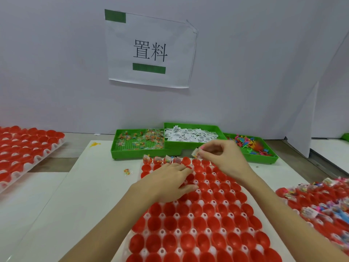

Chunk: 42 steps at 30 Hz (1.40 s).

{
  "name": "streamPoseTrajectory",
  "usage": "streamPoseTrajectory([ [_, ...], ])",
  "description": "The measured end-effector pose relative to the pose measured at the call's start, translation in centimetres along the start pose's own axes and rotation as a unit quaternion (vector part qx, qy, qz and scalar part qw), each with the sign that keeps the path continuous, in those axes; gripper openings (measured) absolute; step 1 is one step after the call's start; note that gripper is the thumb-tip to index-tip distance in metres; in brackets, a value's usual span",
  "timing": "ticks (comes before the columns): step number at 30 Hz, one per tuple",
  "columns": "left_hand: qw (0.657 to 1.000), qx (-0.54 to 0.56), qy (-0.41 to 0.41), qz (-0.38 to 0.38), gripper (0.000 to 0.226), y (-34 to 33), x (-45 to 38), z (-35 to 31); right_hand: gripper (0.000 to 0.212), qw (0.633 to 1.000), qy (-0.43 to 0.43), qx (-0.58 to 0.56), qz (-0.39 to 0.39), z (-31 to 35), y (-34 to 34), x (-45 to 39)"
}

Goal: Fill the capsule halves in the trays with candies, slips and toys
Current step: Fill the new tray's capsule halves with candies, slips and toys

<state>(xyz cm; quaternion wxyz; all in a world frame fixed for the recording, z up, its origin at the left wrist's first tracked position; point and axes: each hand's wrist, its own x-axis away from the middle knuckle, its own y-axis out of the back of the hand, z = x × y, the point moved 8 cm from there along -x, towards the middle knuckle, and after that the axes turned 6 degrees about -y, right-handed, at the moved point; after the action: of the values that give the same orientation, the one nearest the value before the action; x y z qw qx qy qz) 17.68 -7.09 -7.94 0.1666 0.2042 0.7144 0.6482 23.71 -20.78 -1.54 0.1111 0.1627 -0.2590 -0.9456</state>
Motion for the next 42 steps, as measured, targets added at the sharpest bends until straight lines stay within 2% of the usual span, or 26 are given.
streamPoseTrajectory([
  [3,1.0,-0.005,-0.002,0.001,0.067,0.1,-0.1,0.1,0.006,0.999,-0.016,0.044,-0.002,-0.3,-1.2,-2.4],
  [8,1.0,-0.007,-0.002,0.005,0.065,0.0,0.0,0.3,0.006,0.981,-0.008,0.189,0.044,-0.8,-3.9,-4.2],
  [12,1.0,0.023,0.001,0.021,0.067,-0.2,0.0,0.4,0.003,0.966,-0.003,0.242,0.092,-0.7,-4.6,-4.5],
  [16,0.999,0.033,0.006,0.028,0.067,-0.2,0.0,0.5,0.007,0.94,0.024,0.295,0.168,-0.2,-5.4,-4.5],
  [20,0.999,0.025,0.006,0.027,0.067,-0.1,0.1,0.4,0.013,0.911,0.059,0.356,0.197,0.8,-6.3,-4.7],
  [24,0.999,0.024,0.004,0.028,0.066,0.0,0.2,0.3,0.018,0.891,0.045,0.394,0.221,0.9,-7.8,-5.2],
  [28,0.999,0.02,0.003,0.031,0.068,-0.1,0.2,0.2,0.014,0.893,0.017,0.388,0.229,0.5,-7.9,-6.1],
  [33,0.999,0.009,-0.005,0.032,0.07,0.0,0.2,0.2,0.017,0.911,-0.002,0.322,0.259,0.4,-6.1,-5.9],
  [38,1.0,-0.007,-0.019,0.014,0.065,0.6,0.1,-0.3,0.012,0.959,0.01,0.232,0.162,1.6,-2.2,-4.2],
  [42,1.0,0.009,-0.028,-0.01,0.057,1.3,0.0,-0.8,0.014,0.987,0.038,0.11,0.107,2.4,0.1,0.0],
])
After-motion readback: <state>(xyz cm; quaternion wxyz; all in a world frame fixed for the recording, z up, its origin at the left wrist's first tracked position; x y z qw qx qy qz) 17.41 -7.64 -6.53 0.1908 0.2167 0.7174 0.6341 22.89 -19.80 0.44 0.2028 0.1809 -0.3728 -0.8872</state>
